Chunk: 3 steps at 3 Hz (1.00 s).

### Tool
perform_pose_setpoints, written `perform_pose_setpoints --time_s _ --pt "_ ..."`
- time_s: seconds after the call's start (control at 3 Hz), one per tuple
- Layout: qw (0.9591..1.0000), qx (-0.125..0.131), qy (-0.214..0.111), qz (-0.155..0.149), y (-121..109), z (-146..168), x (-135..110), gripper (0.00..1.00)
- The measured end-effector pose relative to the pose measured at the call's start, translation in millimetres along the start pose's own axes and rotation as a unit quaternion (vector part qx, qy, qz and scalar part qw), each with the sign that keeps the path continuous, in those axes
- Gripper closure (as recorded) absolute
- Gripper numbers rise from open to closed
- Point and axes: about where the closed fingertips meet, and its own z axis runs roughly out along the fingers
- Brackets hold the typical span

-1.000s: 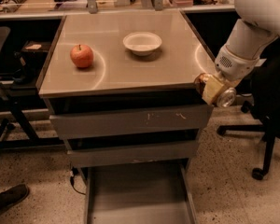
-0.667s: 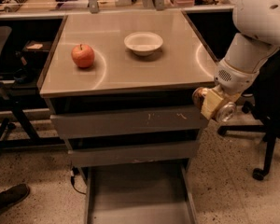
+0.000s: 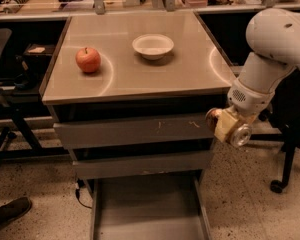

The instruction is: Place orange can into bottom drawer

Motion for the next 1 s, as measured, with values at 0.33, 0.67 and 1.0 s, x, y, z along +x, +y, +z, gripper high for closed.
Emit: perform_pose_setpoints --time_s 0.33,0.67,1.0 --pt "0.9972 -0.053 0.034 0.042 21.0 58.5 33.2 1.00" --pt "0.9869 -0.119 0.097 0.049 47.0 126.9 58.6 1.00" --pt "0.9869 -0.119 0.097 0.049 47.0 126.9 58.6 1.00"
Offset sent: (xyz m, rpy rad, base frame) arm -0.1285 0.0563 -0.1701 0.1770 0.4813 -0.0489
